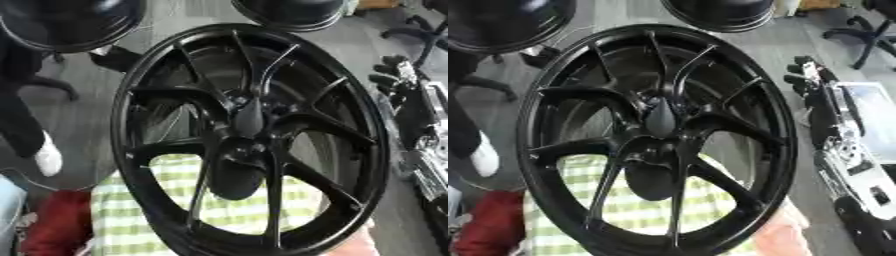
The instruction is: Pull the pin out of the wheel hub.
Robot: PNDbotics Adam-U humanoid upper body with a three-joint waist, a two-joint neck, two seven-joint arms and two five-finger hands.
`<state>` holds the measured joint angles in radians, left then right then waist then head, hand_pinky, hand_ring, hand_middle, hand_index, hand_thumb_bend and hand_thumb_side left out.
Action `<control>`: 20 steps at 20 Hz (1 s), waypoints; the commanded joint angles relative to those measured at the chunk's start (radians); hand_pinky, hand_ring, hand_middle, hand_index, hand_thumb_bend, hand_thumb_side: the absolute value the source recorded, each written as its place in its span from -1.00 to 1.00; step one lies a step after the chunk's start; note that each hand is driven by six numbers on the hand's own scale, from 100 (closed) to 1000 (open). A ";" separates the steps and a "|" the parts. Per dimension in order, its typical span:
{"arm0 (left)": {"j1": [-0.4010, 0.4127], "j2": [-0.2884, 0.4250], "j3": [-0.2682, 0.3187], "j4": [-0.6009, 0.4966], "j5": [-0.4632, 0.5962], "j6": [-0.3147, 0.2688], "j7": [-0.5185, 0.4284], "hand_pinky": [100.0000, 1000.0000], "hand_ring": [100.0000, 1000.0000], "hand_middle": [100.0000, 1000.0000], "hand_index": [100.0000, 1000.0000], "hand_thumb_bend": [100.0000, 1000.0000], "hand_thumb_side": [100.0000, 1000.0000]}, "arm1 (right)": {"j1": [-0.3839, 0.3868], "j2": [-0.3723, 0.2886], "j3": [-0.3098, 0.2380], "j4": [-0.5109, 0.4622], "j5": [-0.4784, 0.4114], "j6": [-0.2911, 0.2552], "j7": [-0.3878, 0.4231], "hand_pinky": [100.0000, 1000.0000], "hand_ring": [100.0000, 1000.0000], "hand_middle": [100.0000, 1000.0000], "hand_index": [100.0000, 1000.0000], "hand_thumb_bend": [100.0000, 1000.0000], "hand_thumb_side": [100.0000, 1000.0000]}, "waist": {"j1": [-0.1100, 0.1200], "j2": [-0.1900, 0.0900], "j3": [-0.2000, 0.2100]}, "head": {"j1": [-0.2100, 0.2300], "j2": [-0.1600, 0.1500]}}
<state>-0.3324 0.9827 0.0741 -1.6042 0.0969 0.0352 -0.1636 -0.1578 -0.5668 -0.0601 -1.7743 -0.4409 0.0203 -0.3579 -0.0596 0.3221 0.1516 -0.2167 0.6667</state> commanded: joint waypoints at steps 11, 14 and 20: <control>0.018 -0.260 0.077 -0.138 0.256 0.132 0.551 0.16 0.61 0.62 0.66 -0.70 0.66 | -0.019 -0.021 -0.007 -0.038 -0.015 -0.005 0.002 0.88 0.57 0.45 0.59 -1.00 0.36 | -0.009 -0.040 0.001 | 0.019 -0.005; 0.022 -0.337 0.080 -0.146 0.310 0.129 0.624 0.17 0.61 0.62 0.69 -0.65 0.68 | -0.022 -0.018 -0.007 -0.041 -0.019 -0.006 0.002 0.88 0.57 0.45 0.59 -1.00 0.36 | -0.014 -0.042 -0.001 | 0.021 -0.006; 0.037 -0.420 0.085 -0.156 0.352 0.103 0.686 0.14 0.58 0.60 0.68 -0.61 0.70 | -0.023 -0.013 -0.007 -0.044 -0.021 -0.006 0.001 0.89 0.57 0.45 0.59 -1.00 0.36 | -0.019 -0.044 0.000 | 0.027 -0.008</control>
<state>-0.2899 0.5533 0.1441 -1.7379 0.4408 0.1447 0.5077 -0.1752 -0.5608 -0.0601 -1.7923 -0.4545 0.0176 -0.3569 -0.0830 0.3038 0.1512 -0.1931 0.6661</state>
